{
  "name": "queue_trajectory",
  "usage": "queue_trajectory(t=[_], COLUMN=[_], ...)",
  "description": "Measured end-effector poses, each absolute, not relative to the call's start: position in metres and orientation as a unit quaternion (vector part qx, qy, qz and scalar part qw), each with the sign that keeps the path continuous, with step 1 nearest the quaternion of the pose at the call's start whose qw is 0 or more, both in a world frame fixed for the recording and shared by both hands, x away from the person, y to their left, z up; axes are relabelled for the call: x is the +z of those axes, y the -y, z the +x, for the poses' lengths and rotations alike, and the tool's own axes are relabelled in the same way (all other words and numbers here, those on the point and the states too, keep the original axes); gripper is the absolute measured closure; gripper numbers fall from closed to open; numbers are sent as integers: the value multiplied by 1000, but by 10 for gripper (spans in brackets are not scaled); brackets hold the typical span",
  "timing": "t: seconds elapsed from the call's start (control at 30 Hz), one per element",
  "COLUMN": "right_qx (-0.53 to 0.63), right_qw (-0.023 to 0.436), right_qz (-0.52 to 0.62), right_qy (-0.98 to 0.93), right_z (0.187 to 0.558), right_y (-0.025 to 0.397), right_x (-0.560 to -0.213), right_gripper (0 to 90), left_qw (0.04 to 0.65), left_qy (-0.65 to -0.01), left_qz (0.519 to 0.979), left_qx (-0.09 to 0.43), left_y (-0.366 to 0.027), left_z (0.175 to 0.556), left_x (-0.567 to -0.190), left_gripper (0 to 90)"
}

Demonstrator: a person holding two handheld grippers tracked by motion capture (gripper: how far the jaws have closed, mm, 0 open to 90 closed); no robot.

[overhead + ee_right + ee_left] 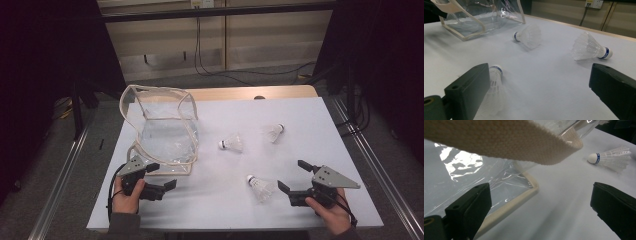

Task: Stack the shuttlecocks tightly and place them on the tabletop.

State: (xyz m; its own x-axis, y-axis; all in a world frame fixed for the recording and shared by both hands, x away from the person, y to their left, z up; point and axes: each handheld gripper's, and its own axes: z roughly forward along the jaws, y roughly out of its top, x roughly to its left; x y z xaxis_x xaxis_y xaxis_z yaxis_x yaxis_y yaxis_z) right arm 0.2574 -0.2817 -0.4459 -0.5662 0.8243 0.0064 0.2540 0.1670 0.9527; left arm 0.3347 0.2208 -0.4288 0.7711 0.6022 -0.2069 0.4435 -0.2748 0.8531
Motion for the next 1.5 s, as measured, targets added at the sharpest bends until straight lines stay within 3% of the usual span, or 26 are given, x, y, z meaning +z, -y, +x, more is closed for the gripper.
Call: queue_trajectory(t=[0.63,0.77,0.97,1.5], right_qx=[523,526,522,504], right_qw=[233,222,206,188], right_qz=[380,365,354,328], right_qy=[-727,-736,-748,-777], right_z=[262,261,261,262], right_y=[276,274,270,264], right_x=[-446,-446,-447,-448], right_gripper=[53,138,181,415], left_qw=[507,505,503,503], left_qy=[-331,-330,-330,-329], left_qz=[792,794,795,795], left_qx=[78,79,80,82], left_y=[-220,-220,-220,-218], left_z=[335,336,335,335], left_x=[-429,-429,-429,-429], left_gripper=[35,35,35,35])
